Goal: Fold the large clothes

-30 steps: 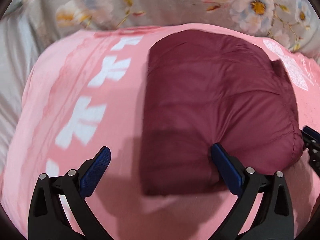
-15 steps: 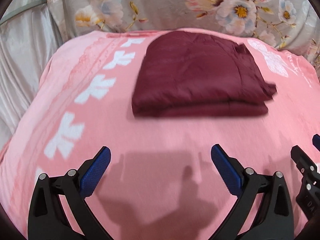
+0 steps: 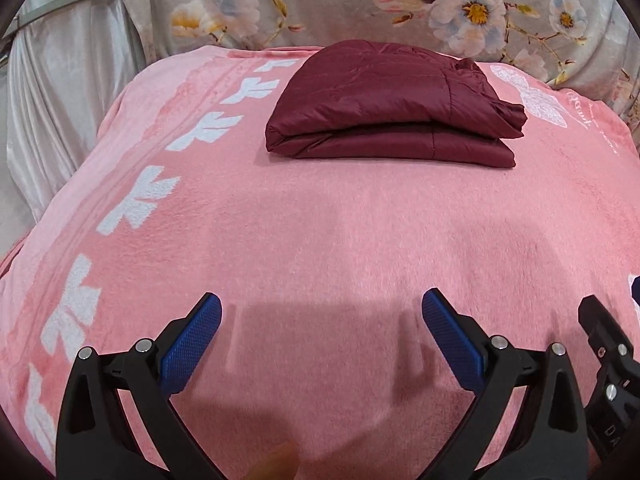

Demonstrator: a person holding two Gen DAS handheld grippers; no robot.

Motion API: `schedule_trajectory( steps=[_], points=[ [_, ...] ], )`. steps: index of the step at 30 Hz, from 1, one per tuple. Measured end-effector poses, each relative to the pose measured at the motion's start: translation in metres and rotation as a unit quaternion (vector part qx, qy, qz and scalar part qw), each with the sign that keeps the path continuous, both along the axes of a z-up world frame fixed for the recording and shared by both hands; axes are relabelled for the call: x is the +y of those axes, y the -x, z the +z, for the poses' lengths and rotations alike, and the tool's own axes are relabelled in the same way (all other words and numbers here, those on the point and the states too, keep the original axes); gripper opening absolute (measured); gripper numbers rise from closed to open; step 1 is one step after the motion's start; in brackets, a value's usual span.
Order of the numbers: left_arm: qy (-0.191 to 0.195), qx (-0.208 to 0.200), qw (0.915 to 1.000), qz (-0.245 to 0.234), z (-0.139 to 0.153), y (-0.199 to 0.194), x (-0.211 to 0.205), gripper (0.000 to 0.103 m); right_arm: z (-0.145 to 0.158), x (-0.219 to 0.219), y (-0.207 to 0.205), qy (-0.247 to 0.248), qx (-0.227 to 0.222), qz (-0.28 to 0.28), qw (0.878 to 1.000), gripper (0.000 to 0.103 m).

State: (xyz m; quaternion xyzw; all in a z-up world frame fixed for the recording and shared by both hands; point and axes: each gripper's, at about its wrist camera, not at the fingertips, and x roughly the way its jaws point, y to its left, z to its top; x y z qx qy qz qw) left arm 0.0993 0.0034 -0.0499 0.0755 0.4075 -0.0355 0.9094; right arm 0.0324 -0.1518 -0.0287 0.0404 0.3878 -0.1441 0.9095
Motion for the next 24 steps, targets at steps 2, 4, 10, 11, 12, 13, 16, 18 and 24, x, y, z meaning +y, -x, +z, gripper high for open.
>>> schedule_trajectory(
  steps=[2,4,10,11,12,13,16,18,24],
  points=[
    [0.003,-0.002,1.0000,0.004,0.000,0.000,0.002,0.098,0.000,-0.002,0.000,-0.002,-0.001,0.001,1.000,0.078],
    [0.009,0.002,0.9999,0.009,-0.001,-0.001,0.005,0.098,-0.001,-0.004,0.000,-0.006,0.000,-0.003,1.000,0.079],
    [0.018,0.005,0.9997,0.018,-0.002,-0.002,0.009,0.098,-0.004,-0.012,-0.001,-0.021,0.005,-0.021,1.000,0.079],
    [0.015,0.005,0.9997,0.017,-0.002,-0.002,0.008,0.098,-0.004,-0.012,0.000,-0.020,0.005,-0.022,1.000,0.079],
    [0.013,0.005,0.9998,0.015,-0.002,-0.002,0.007,0.098,-0.004,-0.012,0.000,-0.018,0.004,-0.021,1.000,0.079],
    [0.010,0.003,0.9999,0.014,-0.002,-0.001,0.005,0.098,-0.004,-0.011,0.000,-0.016,0.004,-0.021,1.000,0.079],
    [0.005,0.000,0.9999,0.010,-0.002,0.000,0.002,0.098,-0.003,-0.006,0.000,-0.005,0.004,-0.020,1.000,0.079],
    [0.005,-0.001,0.9999,0.009,-0.001,0.000,0.003,0.098,-0.002,-0.004,0.001,0.000,0.003,-0.019,1.000,0.079],
    [0.002,-0.005,0.9999,0.009,0.000,0.001,0.001,0.098,-0.001,-0.003,0.001,0.010,0.002,-0.016,1.000,0.079]
  ],
)
